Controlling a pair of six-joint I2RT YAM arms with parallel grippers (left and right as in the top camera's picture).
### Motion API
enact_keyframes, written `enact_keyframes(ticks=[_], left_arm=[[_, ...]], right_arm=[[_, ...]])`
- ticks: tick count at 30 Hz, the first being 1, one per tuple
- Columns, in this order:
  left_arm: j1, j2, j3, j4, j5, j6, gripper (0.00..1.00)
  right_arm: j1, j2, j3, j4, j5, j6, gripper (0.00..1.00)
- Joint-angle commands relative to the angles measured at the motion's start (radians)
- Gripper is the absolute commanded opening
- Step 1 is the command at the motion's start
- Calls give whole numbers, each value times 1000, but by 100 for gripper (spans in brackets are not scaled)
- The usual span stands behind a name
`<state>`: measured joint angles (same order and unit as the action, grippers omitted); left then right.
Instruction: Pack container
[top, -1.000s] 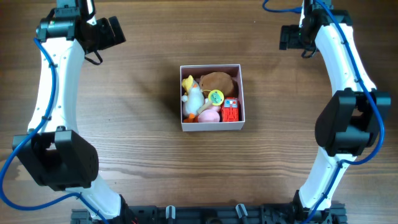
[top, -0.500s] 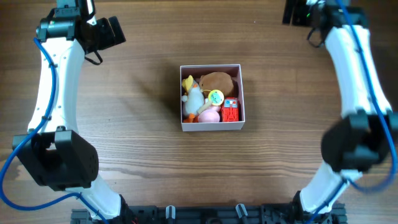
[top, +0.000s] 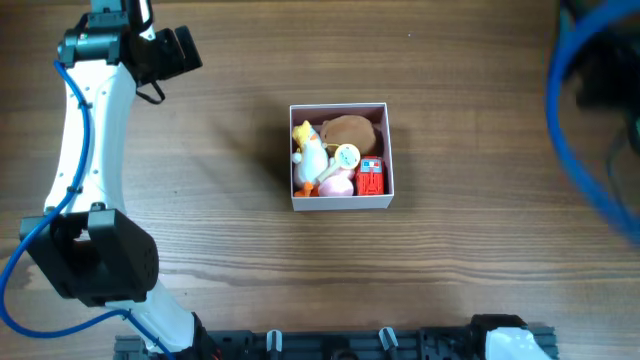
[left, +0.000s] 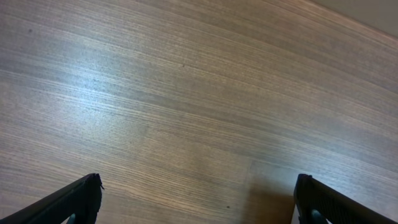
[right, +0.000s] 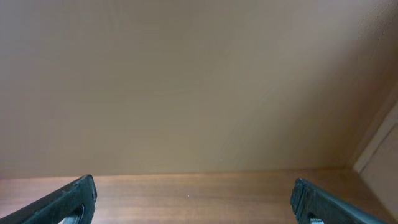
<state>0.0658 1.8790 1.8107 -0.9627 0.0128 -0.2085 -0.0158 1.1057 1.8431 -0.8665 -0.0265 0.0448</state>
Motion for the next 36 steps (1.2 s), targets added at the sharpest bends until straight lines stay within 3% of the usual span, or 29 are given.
enact_keyframes(ticks=[1,10,21,26,36], left_arm=[[0,-11,5,0,12,-13,100],[0,-11,5,0,12,-13,100],[0,-11,5,0,12,-13,100],[0,-11,5,0,12,-13,100],[0,-11,5,0,12,-13,100]], right_arm=[[6,-188,-190,15,-19,8,99],[6,-606,-802,322,-9,74,100],[6,-760,-1373,693,-29,122,99],[6,-856,-1472,716,-34,110,99],[6,-1010,-1516,597,-8,103,99]])
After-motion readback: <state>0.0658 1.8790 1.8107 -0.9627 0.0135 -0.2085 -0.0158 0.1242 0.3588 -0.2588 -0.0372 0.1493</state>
